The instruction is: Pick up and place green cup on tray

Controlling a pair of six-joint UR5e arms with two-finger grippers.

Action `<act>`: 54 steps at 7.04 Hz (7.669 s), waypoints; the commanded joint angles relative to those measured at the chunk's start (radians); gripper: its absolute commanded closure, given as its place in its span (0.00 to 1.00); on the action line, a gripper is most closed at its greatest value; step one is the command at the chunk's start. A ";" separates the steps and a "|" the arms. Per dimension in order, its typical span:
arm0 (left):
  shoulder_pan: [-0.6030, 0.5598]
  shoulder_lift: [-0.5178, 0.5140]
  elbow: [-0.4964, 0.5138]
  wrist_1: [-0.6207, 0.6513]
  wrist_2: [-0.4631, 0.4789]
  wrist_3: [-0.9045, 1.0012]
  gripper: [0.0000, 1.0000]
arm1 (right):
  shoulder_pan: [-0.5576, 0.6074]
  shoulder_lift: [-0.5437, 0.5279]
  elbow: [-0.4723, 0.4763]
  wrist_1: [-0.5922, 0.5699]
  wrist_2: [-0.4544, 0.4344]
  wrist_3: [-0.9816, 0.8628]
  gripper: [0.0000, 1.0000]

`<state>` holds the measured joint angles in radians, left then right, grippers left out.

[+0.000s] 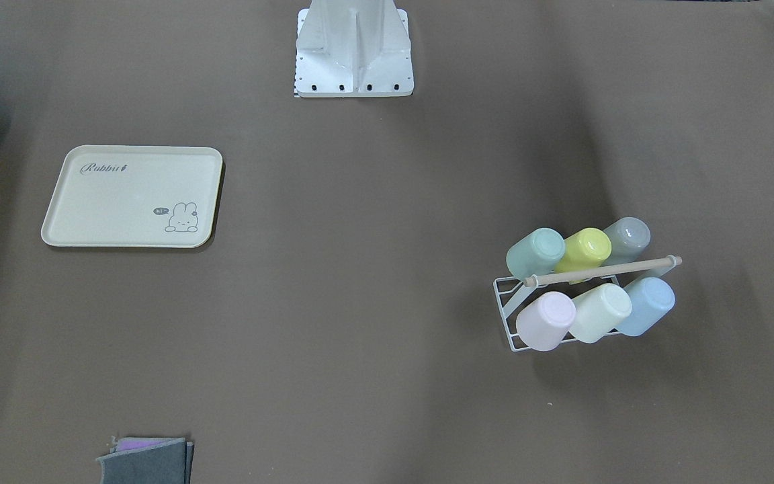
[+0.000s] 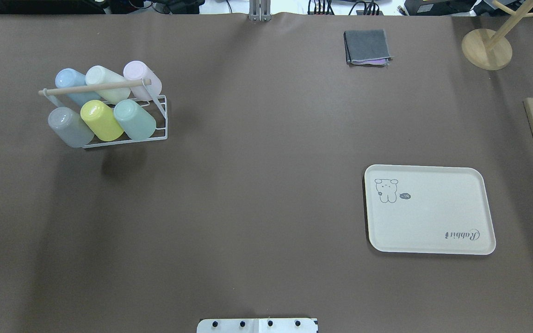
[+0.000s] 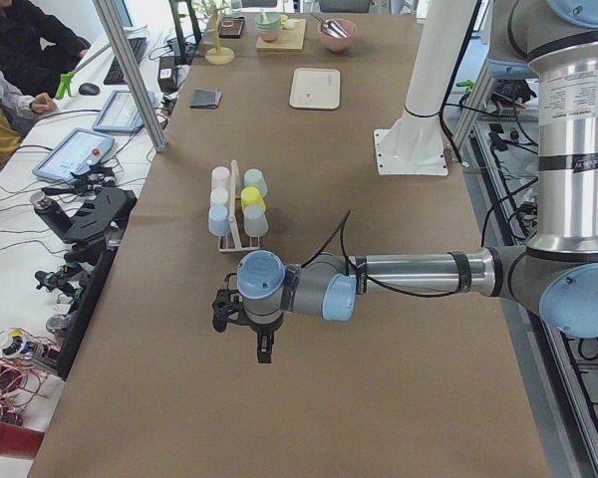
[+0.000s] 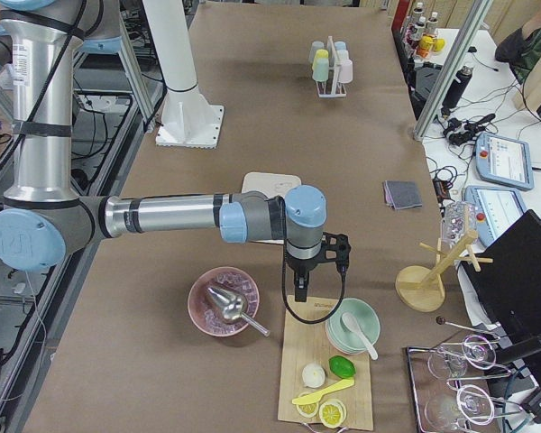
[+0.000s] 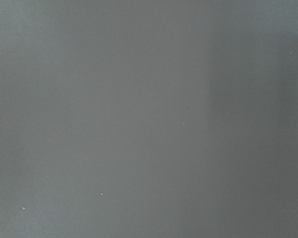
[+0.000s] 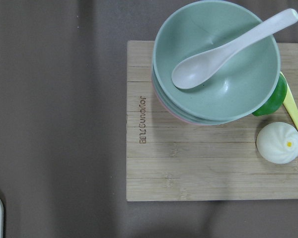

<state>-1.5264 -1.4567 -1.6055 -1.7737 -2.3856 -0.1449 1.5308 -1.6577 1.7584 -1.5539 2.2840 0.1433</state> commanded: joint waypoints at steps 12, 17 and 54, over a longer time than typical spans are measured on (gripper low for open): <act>0.240 -0.169 -0.321 0.575 0.157 0.008 0.01 | 0.002 0.010 0.003 -0.032 0.019 0.007 0.00; 0.463 -0.413 -0.464 0.906 0.299 0.008 0.01 | -0.006 0.018 0.071 -0.058 0.008 0.013 0.00; 1.151 -0.944 0.325 1.160 1.737 0.671 0.10 | -0.643 -0.062 -0.105 0.675 0.046 0.763 1.00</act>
<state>-0.3728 -2.4015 -1.2836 -0.6185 -0.6521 0.5316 0.8896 -1.7200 1.6551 -0.8789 2.3287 0.9077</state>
